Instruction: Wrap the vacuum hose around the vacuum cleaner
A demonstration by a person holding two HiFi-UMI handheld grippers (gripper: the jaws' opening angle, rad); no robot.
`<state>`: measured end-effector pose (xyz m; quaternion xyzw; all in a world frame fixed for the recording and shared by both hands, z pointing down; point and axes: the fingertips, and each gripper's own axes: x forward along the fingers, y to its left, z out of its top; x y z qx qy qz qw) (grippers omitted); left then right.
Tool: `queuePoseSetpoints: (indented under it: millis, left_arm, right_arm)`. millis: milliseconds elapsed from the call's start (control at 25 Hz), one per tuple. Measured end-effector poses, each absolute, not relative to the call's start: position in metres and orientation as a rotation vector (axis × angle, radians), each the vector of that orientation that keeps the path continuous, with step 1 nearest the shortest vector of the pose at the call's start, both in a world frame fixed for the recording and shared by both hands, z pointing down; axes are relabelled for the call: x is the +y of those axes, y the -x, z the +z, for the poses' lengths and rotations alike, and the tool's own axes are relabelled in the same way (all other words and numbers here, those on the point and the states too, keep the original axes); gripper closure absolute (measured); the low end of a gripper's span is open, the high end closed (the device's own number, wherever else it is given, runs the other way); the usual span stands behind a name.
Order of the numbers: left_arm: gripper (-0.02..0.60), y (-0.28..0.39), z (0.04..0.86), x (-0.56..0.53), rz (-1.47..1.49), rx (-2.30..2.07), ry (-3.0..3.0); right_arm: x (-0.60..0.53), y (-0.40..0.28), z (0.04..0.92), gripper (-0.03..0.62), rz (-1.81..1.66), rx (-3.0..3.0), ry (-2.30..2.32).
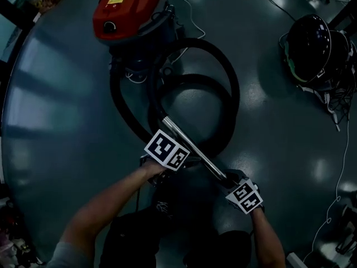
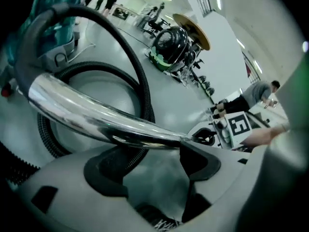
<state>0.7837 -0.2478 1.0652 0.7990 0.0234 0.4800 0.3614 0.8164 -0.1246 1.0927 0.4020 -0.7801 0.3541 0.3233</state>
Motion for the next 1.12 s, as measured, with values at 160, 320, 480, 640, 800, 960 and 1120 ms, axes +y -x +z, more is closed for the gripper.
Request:
queuePoseSetpoints:
  millis: [160, 320, 480, 640, 800, 960, 1120]
  left_arm:
    - [0.253, -0.779, 1.089, -0.259, 1.330, -0.026, -2.165]
    - [0.253, -0.760, 1.106, -0.252, 1.504, -0.021, -2.315]
    - [0.296, -0.753, 1.111, -0.246, 1.635, -0.009, -2.553]
    - [0.445, -0.757, 1.110, -0.250, 1.679, -0.014, -2.742]
    - [0.446, -0.772, 1.117, -0.257, 1.658, -0.016, -2.759]
    - [0.473, -0.781, 1.134, -0.261, 1.752, 0.015, -2.809]
    - [0.575, -0.779, 1.151, -0.264, 1.807, -0.010, -2.798]
  right_arm:
    - [-0.134, -0.824, 1.121, 0.439, 0.874, -2.033, -1.061]
    - [-0.134, -0.826, 1.139, 0.439, 0.847, -2.023, -1.036]
    - [-0.133, -0.822, 1.155, 0.439, 0.811, -2.023, -0.987]
    - [-0.137, -0.825, 1.169, 0.439, 0.768, -1.986, -0.937]
    - [-0.140, -0.822, 1.177, 0.439, 0.735, -1.973, -0.911]
    - [-0.141, -0.824, 1.189, 0.439, 0.708, -1.937, -0.892]
    - [-0.139, -0.823, 1.194, 0.439, 0.688, -1.926, -0.883]
